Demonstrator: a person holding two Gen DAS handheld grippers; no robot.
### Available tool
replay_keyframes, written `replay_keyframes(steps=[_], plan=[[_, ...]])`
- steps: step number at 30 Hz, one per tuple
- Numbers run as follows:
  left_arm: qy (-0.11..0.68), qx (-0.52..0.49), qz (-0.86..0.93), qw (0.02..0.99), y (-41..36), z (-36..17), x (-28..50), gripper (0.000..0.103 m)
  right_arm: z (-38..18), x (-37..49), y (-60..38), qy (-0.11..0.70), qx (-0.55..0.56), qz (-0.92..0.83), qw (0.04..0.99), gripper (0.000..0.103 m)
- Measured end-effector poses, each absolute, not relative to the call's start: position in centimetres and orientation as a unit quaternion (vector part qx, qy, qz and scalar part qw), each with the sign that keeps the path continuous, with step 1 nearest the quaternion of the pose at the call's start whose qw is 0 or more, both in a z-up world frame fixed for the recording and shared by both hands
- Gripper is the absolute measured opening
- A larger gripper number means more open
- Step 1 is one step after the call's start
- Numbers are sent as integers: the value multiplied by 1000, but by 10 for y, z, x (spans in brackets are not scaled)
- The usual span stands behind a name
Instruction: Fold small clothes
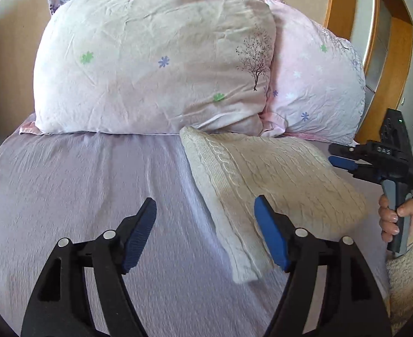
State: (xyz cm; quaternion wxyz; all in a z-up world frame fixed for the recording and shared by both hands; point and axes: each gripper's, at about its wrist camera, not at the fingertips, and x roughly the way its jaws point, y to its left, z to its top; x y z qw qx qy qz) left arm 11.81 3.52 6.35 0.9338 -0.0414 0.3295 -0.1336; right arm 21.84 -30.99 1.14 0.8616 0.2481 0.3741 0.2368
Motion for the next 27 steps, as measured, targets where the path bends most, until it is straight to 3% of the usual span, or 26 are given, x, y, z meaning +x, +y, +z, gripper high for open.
replay_keyframes(steps=[2, 4, 8, 10, 11, 12, 14, 17, 27], plan=[[332, -47, -134, 933, 29, 61, 107, 82, 6, 229, -303, 380, 236, 198, 872, 9], [338, -49, -128, 931, 23, 55, 98, 96, 4, 234, -309, 363, 251, 145, 886, 8], [354, -36, -118, 927, 6, 41, 86, 102, 4, 228, -317, 361, 268, 131, 884, 12], [365, -25, -111, 924, -3, 35, 86, 102, 14, 205, -318, 348, 260, 132, 891, 29], [374, -20, -102, 922, -6, 32, 87, 102, 19, 189, -322, 341, 250, 124, 897, 69], [383, -15, -92, 919, -10, 29, 88, 102, 26, 169, -324, 327, 241, 124, 905, 101], [398, -12, -87, 913, -14, 22, 90, 102, 33, 135, -323, 304, 210, 139, 919, 101], [420, -8, -83, 904, -21, 12, 93, 102, 23, 103, -308, 350, 127, 78, 925, 101], [446, 30, -47, 893, -34, -5, 97, 102, -30, 100, -243, 411, 7, 75, 908, 101]])
